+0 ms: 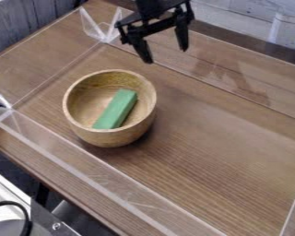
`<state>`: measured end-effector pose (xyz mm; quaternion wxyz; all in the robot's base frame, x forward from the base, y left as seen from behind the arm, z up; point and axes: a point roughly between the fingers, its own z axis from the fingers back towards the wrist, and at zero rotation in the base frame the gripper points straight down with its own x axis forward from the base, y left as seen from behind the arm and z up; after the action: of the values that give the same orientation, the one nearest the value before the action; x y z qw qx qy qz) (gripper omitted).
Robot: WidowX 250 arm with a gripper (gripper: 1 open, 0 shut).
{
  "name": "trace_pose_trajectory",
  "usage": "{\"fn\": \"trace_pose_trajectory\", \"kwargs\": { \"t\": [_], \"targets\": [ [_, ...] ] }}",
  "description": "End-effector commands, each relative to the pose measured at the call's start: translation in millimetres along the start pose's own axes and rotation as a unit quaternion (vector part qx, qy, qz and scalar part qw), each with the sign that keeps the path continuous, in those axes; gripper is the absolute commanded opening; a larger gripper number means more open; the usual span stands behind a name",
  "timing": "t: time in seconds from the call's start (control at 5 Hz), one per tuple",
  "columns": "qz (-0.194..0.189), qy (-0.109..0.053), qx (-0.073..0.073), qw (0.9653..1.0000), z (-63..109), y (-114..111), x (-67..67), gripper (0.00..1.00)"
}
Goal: Remove the green block from inside the brown bowl and put it on the table
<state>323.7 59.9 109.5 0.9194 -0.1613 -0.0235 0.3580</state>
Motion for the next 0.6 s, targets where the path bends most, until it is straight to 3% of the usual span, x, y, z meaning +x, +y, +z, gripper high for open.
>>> {"fn": "trace_pose_trajectory", "kwargs": {
  "t": [0.0, 0.2, 0.4],
  "targets": [
    [-0.012, -0.029, -0.011, 0.9994, 21.0, -9.8, 16.6, 1.0],
    [-0.064, -0.025, -0.016, 0.9975, 21.5, -14.7, 19.5, 1.0],
    [-0.046, -0.049, 0.005, 0.9977, 15.7, -6.6, 17.3, 1.0]
  ]
}}
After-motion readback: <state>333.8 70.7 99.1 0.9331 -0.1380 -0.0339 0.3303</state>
